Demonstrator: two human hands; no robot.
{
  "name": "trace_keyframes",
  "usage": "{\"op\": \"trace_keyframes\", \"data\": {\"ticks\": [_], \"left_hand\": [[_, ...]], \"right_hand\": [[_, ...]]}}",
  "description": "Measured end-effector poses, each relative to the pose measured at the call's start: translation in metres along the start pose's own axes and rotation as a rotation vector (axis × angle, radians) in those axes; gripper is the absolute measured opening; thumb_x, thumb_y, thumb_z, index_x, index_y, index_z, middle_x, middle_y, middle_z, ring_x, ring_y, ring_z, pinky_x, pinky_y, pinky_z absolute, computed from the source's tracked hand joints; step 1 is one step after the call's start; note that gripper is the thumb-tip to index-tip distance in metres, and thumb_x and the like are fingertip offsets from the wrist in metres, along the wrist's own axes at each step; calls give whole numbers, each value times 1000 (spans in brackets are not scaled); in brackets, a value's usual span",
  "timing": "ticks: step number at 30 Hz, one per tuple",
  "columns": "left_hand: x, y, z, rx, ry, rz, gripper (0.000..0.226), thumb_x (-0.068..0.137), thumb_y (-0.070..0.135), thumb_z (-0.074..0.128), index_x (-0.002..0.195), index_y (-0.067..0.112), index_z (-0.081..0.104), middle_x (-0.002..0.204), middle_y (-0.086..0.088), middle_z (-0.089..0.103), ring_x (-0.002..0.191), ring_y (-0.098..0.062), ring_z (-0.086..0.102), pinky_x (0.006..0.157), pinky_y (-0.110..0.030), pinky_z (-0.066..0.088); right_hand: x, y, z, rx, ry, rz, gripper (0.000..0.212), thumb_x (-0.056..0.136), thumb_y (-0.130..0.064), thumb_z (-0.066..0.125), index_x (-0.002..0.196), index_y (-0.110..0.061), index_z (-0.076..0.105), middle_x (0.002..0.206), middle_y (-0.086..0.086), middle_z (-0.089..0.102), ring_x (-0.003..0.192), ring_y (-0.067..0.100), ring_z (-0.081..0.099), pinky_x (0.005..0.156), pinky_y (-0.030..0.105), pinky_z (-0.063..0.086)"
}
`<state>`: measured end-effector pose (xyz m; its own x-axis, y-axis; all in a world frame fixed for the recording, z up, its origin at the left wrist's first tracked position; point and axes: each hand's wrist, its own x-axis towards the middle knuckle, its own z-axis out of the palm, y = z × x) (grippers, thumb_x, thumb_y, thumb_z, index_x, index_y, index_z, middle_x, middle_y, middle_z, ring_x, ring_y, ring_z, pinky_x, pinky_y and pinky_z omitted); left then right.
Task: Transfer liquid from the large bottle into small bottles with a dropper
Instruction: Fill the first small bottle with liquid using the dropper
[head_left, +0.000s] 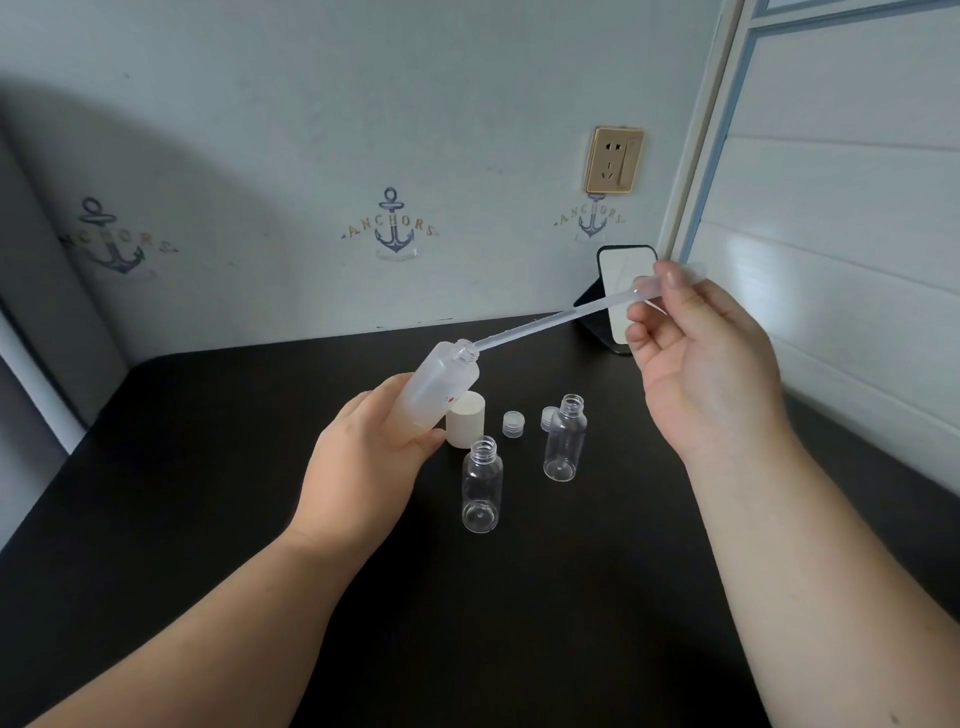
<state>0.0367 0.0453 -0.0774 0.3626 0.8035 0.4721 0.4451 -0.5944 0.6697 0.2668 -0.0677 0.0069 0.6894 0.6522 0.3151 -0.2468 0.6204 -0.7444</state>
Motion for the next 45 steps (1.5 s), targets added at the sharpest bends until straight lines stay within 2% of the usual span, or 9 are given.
{"op": "trace_keyframes", "data": {"ticks": [5, 12, 16, 22, 30, 35, 37, 41, 45], "left_hand": [[1, 3, -1, -3, 1, 27, 50, 87, 31, 73, 115, 58, 40, 108, 55, 43, 103, 26, 41, 72, -15, 36], [2, -2, 0, -58, 14, -20, 47, 87, 38, 74, 104, 71, 44, 106, 48, 49, 101, 20, 48, 71, -17, 40], [1, -3, 1, -126, 0, -77, 45, 86, 43, 74, 97, 74, 44, 102, 41, 56, 87, 3, 62, 72, -28, 52], [3, 0, 1, -175, -7, -146, 46, 86, 46, 75, 91, 76, 41, 93, 50, 54, 85, 24, 53, 63, -17, 43], [7, -10, 7, -206, 15, -228, 56, 83, 49, 77, 130, 39, 48, 98, 33, 54, 93, 7, 56, 70, -13, 40], [2, -8, 2, -282, -24, -229, 63, 82, 51, 76, 136, 42, 44, 101, 38, 52, 89, 17, 54, 70, -11, 41], [-1, -7, -3, -362, 43, -239, 59, 87, 42, 73, 139, 36, 45, 114, 30, 57, 102, 12, 57, 80, -17, 47], [-16, 3, -19, -282, 343, -76, 53, 74, 17, 63, 125, 30, 53, 116, 11, 58, 94, -5, 59, 75, -24, 49], [-32, 19, -21, -252, 137, 114, 39, 71, 11, 57, 107, 27, 62, 95, 11, 64, 76, -16, 61, 66, -33, 53]], "right_hand": [[-1, 9, -14, 91, 50, -2, 11, 94, -15, 65, 101, -7, 65, 84, 2, 73, 71, 13, 66, 71, 23, 54], [2, 10, -32, 154, 93, -2, 10, 95, -16, 65, 98, -7, 67, 87, 1, 74, 74, 13, 67, 73, 23, 54], [0, 11, -39, 174, 101, 21, 13, 94, -17, 65, 101, -6, 66, 87, 0, 73, 73, 11, 65, 72, 22, 53], [0, 15, -48, 207, 115, 93, 17, 95, -15, 64, 107, -4, 68, 85, 3, 71, 68, 10, 64, 70, 21, 52], [0, 17, -51, 184, 72, 124, 20, 95, -15, 65, 85, -8, 80, 82, 3, 70, 67, 10, 62, 66, 21, 52], [3, 15, -53, 179, 64, 125, 20, 94, -15, 66, 83, -9, 81, 82, 3, 70, 67, 10, 61, 65, 21, 51], [3, 16, -53, 173, 59, 119, 19, 93, -15, 67, 83, -9, 81, 82, 4, 70, 67, 11, 61, 65, 21, 51], [2, 18, -54, 151, 58, 120, 16, 94, -14, 67, 85, -8, 79, 83, 4, 69, 66, 11, 60, 66, 21, 51], [1, 18, -54, 138, 39, 118, 16, 93, -13, 66, 84, -8, 79, 83, 4, 69, 68, 11, 61, 68, 21, 52]]}}
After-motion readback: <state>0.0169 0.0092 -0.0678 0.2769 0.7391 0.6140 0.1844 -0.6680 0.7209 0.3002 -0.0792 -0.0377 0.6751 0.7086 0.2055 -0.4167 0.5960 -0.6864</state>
